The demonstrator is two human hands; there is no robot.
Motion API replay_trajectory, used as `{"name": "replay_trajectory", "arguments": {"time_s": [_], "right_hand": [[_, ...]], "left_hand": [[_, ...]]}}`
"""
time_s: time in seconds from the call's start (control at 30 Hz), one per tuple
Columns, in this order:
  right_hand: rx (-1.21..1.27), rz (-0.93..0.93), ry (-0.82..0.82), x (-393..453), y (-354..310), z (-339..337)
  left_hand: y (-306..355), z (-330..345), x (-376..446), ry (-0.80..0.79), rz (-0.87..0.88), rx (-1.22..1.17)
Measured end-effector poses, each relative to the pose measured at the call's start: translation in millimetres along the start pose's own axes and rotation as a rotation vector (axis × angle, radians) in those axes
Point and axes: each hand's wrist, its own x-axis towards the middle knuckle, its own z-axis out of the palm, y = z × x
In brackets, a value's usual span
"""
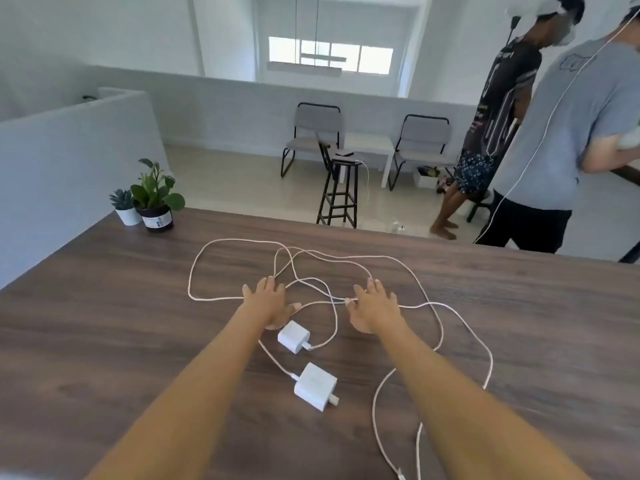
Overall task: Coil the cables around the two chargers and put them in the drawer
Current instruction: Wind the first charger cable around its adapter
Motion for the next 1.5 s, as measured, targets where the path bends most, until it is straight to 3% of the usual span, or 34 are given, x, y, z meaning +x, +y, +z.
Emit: {"name": "replay_trajectory", "arguments": {"time_s": [0.27, 0.53, 1.1, 1.2, 1.3, 1.5], "right_hand": [[0.047, -0.084, -0.086, -19.2, -10.8, 53.1], [0.054, -0.065, 0.139, -28.1, -9.6, 87.6], [0.109, -0.11, 0.167, -30.8, -5.6, 91.2], [0.143, -0.195, 0.162, -35.0, -4.4, 90.2], [0.151, -0.236, 0.174, -36.7, -1.3, 91.0], [0.174, -0.251, 0.198, -34.5, 0.5, 94.5]], "left_hand": [[-13.4, 46.4, -8.8, 0.025, 0.02, -0.124], [-18.0, 93.1, -17.0, 0.306, 0.047, -0.296], [-23.0, 97.2, -17.3, 0.365, 0.112, -0.396], [-25.9, 97.4, -22.0, 0.396, 0.182, -0.436], [-30.7, 101.1, -29.2, 0.454, 0.333, -0.332], [-24.9, 99.1, -34.2, 0.364, 0.424, -0.407]]}}
